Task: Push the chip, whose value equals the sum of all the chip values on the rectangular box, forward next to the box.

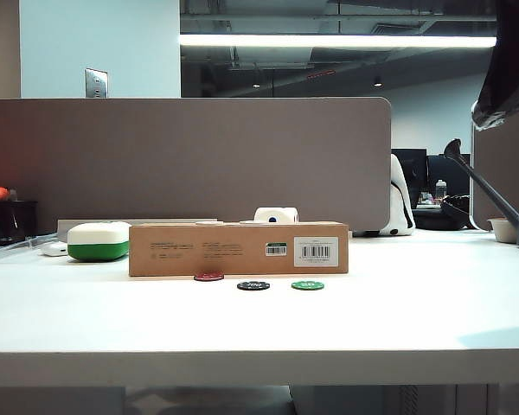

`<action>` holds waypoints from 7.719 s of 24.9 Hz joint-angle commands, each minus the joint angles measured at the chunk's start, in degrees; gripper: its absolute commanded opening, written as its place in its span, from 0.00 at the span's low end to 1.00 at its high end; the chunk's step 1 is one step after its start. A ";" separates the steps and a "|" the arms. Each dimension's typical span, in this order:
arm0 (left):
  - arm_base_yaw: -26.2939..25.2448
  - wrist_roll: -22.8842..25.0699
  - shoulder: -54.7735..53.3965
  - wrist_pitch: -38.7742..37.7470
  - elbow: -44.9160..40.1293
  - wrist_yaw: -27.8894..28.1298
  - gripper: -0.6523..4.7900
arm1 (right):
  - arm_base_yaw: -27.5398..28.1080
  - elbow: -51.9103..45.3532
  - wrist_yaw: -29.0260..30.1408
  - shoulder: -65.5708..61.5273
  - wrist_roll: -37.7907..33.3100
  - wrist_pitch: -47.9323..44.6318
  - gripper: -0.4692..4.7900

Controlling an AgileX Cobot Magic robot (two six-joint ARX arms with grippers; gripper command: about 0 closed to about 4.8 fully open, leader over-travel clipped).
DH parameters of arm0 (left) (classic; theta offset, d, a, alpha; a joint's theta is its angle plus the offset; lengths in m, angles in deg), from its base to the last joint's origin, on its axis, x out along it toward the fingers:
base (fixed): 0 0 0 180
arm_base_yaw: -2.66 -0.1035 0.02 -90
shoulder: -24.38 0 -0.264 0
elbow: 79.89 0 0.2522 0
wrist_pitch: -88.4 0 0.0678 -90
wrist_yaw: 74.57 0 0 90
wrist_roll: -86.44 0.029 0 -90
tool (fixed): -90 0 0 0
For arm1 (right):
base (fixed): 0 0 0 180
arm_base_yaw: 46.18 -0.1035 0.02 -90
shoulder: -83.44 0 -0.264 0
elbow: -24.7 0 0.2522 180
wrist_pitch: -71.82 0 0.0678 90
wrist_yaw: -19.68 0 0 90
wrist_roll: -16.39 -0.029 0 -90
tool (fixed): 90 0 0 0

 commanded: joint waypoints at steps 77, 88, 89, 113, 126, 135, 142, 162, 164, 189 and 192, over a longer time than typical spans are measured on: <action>-0.02 1.29 0.00 -0.66 0.02 -0.24 0.11 | 15.17 0.02 -0.28 11.21 3.41 -0.24 0.08; -0.02 1.29 0.00 -0.68 0.02 -0.26 0.11 | 44.06 -12.41 0.13 32.26 2.43 0.07 0.08; -0.02 1.29 0.00 -0.70 0.02 -0.24 0.11 | 44.63 -13.99 0.15 34.18 2.23 -0.17 0.08; 0.00 1.29 0.00 -1.09 0.02 -0.24 0.11 | 36.83 -39.60 9.42 44.92 6.29 -34.69 0.08; 0.00 1.29 0.00 -1.09 0.02 -0.24 0.11 | 37.16 -39.76 10.40 44.92 14.12 -35.45 0.08; 0.00 1.29 0.00 -1.09 0.02 -0.24 0.11 | 38.97 -39.76 14.99 44.92 14.32 -33.27 0.08; 0.00 1.29 0.00 -1.09 0.02 -0.24 0.11 | 42.47 -39.76 15.19 44.92 14.32 -33.33 0.08; 0.00 1.29 0.00 -1.09 0.02 -0.24 0.11 | 42.97 -39.76 15.23 44.92 16.92 -33.38 0.08; 0.00 1.29 0.00 -1.09 0.02 -0.24 0.11 | 42.97 -39.76 15.23 44.92 16.96 -33.38 0.08; 0.00 1.29 0.00 -1.09 0.02 -0.24 0.11 | 42.99 -39.76 15.19 44.92 17.07 -33.27 0.08; 0.00 1.29 0.00 -1.09 0.02 -0.24 0.11 | 42.97 -39.76 15.19 44.92 17.07 -33.27 0.08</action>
